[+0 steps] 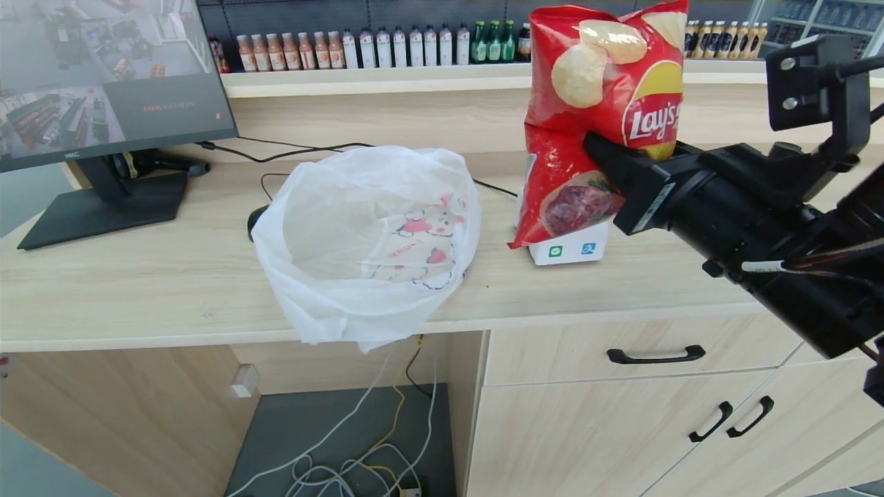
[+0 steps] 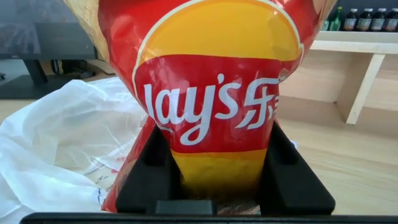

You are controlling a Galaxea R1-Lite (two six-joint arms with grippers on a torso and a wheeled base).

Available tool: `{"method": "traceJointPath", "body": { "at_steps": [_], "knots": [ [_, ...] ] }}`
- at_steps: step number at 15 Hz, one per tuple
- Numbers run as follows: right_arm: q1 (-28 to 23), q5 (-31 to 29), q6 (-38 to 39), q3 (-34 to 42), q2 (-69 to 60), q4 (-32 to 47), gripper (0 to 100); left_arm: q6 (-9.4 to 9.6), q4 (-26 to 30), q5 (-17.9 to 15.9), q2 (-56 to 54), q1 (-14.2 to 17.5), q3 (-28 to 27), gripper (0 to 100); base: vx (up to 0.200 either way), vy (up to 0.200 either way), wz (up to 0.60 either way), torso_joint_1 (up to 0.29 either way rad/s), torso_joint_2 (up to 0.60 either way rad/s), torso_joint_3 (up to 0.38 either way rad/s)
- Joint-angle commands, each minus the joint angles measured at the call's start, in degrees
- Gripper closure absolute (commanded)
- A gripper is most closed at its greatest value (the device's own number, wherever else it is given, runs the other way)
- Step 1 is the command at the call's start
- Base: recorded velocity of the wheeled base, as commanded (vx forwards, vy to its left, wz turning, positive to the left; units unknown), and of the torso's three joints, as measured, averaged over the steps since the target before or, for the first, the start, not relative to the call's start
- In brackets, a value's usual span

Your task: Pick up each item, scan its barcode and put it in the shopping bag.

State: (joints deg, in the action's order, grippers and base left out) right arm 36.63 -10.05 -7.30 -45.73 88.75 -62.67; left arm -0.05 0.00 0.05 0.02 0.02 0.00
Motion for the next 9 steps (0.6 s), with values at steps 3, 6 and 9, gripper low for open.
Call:
{"method": "traceJointPath", "body": {
  "at_steps": [3,6,9],
  "knots": [
    [-0.3,0.0,0.0,-0.1,0.1,-0.1,100,-0.04,0.0,0.0,0.0,0.0,0.0,0,0.0,0.2,0.0,0.01,0.0,0.001],
    [-1.0,0.0,0.0,-0.1,-0.1,-0.1,100,-0.04,0.0,0.0,0.0,0.0,0.0,0,0.0,0.2,0.0,0.004,0.0,0.002],
    [-0.9,0.3,0.7,-0.6,-0.3,-0.1,100,0.14,0.0,0.0,0.0,0.0,0.0,0,0.0,0.067,0.0,-0.001,0.0,0.002]
  ]
}}
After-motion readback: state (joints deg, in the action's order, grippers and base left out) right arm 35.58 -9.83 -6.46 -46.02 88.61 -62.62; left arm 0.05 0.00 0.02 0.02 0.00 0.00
